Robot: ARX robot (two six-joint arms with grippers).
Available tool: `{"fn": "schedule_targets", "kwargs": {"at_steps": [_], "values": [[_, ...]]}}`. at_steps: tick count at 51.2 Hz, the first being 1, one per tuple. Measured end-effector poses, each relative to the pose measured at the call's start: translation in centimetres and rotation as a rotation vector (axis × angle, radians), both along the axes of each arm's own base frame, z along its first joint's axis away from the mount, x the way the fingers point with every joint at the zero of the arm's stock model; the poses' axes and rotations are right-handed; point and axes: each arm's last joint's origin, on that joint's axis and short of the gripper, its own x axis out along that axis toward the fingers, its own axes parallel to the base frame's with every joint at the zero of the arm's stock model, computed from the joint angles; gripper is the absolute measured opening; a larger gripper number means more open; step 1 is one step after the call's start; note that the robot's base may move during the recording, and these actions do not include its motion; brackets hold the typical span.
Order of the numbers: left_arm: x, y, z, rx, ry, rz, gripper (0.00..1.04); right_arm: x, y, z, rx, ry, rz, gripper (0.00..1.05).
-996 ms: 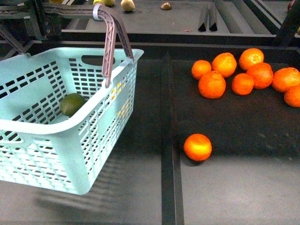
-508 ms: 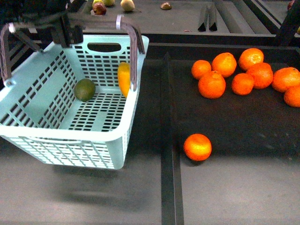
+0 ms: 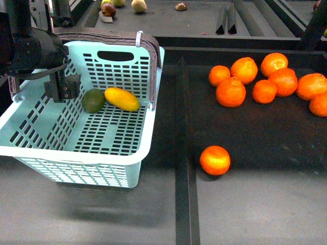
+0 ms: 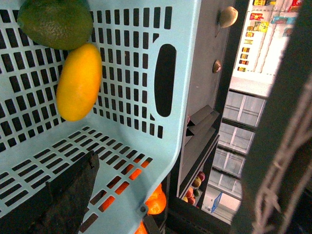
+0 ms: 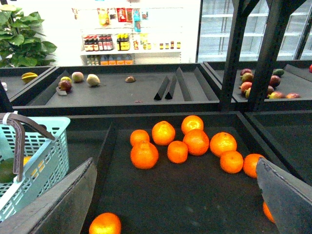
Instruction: Pick mango and avocado into basket
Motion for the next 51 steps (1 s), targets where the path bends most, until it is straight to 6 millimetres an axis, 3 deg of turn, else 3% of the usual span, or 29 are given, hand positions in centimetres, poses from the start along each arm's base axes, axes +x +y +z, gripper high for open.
{"fn": "schedule_targets", "kwargs": {"at_steps": [19,24,30,37,51], "values": [[-3.2,2.2,4.5,0.008,-0.024,0.043,0.98,0.0,0.0,0.0,0.0,0.0,0.0,0.97],[-4.5,3.2,6.6,0.006,-0.045,0.065,0.98,0.0,0.0,0.0,0.0,0.0,0.0,0.97],[-7.5,6.1,12.0,0.023,-0.122,0.096,0.98,0.0,0.0,0.0,0.0,0.0,0.0,0.97],[-10.8,8.9,16.4,0.079,-0.202,0.098,0.98,0.0,0.0,0.0,0.0,0.0,0.0,0.97],[-18.2,15.0,22.1,0.244,-0.296,0.116,0.98,0.0,0.0,0.0,0.0,0.0,0.0,0.97]]}}
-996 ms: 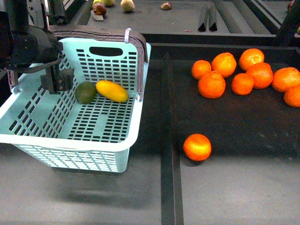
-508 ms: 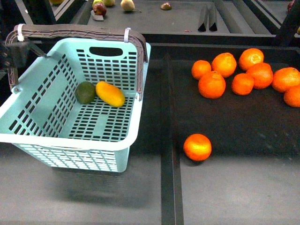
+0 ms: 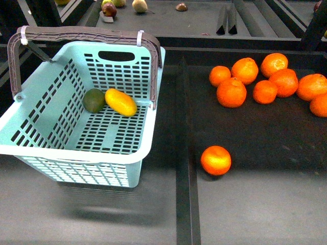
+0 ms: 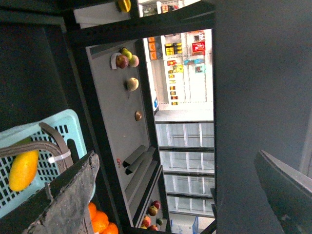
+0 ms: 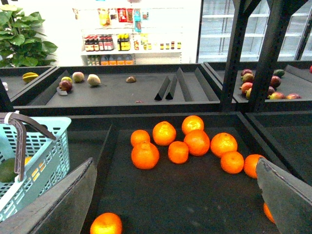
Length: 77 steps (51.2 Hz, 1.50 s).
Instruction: Pick mango and avocado into basket
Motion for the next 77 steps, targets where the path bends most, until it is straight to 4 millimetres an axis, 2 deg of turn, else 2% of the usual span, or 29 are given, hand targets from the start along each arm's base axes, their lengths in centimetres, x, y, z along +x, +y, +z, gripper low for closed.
{"fn": "schedule_targets", "kwargs": {"at_steps": [4,8,16,19,26,32,40,60,65,77], "values": [[-2.2,0.9,0.7,0.082,0.004,0.013,0.98,0.0,0.0,0.0,0.0,0.0,0.0,0.97],[-4.5,1.0,0.4,0.226,0.045,0.009,0.98,0.0,0.0,0.0,0.0,0.0,0.0,0.97],[-5.0,0.8,0.2,0.394,0.068,-0.032,0.97,0.0,0.0,0.0,0.0,0.0,0.0,0.97],[-5.3,-0.3,-1.2,0.737,-0.023,-0.184,0.81,0.0,0.0,0.0,0.0,0.0,0.0,0.97],[-6.7,-3.2,-4.0,1.148,-0.02,-0.224,0.57,0.0,0.0,0.0,0.0,0.0,0.0,0.97],[-7.6,-5.1,-6.5,1.274,0.001,-0.241,0.36,0.0,0.0,0.0,0.0,0.0,0.0,0.97],[-8.9,-7.0,-9.3,1.32,0.013,-0.242,0.02,0.0,0.0,0.0,0.0,0.0,0.0,0.97],[-10.9,-9.3,-12.7,1.338,0.002,-0.244,0.03,0.0,0.0,0.0,0.0,0.0,0.0,0.97],[-11.3,-10.4,-13.3,1.342,-0.002,-0.249,0.03,0.0,0.0,0.0,0.0,0.0,0.0,0.97],[-12.1,-10.5,-14.2,1.342,-0.002,-0.246,0.03,0.0,0.0,0.0,0.0,0.0,0.0,0.97]]}}
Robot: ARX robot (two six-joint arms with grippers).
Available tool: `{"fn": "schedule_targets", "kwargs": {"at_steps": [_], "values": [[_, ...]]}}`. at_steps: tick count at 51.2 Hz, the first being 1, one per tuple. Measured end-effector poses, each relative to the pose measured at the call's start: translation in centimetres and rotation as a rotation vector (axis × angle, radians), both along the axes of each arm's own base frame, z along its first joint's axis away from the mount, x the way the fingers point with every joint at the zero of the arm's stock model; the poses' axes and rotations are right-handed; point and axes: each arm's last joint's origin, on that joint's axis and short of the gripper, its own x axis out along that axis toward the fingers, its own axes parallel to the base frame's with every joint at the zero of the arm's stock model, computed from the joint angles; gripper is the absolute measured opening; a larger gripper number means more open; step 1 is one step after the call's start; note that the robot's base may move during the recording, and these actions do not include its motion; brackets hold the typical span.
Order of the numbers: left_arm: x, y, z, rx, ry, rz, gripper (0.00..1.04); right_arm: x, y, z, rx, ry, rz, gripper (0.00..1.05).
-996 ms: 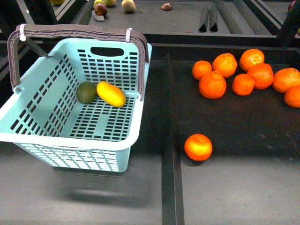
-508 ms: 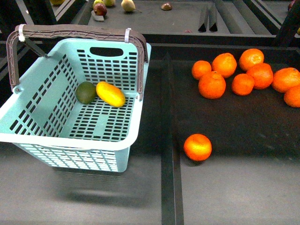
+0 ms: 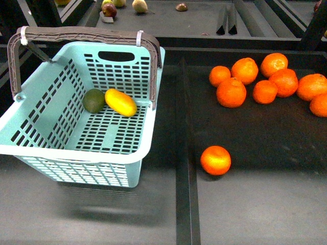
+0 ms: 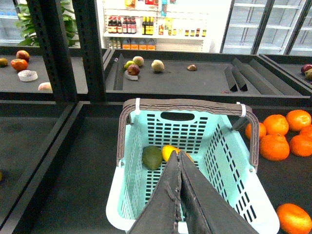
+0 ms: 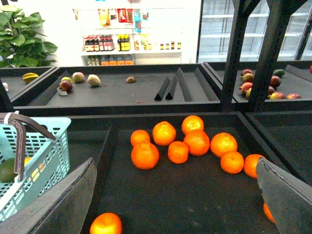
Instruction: Pick mango and avocado into basket
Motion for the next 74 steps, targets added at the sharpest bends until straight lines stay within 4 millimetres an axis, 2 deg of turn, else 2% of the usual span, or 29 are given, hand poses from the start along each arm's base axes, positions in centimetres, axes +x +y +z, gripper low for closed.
{"fn": "schedule_targets", "kwargs": {"at_steps": [4,13,19,61,74], "values": [[-0.2,0.0,-0.6,0.001,-0.009,0.0,0.03,0.0,0.0,0.0,0.0,0.0,0.0,0.97],[-0.6,0.0,-0.5,0.0,-0.02,0.0,0.03,0.0,0.0,0.0,0.0,0.0,0.0,0.97],[-1.6,0.0,-0.8,0.0,-0.013,0.0,0.03,0.0,0.0,0.0,0.0,0.0,0.0,0.97],[-1.7,0.0,-0.8,0.0,-0.013,0.0,0.03,0.0,0.0,0.0,0.0,0.0,0.0,0.97],[-1.7,0.0,-0.8,0.0,-0.013,0.0,0.52,0.0,0.0,0.0,0.0,0.0,0.0,0.97]]}}
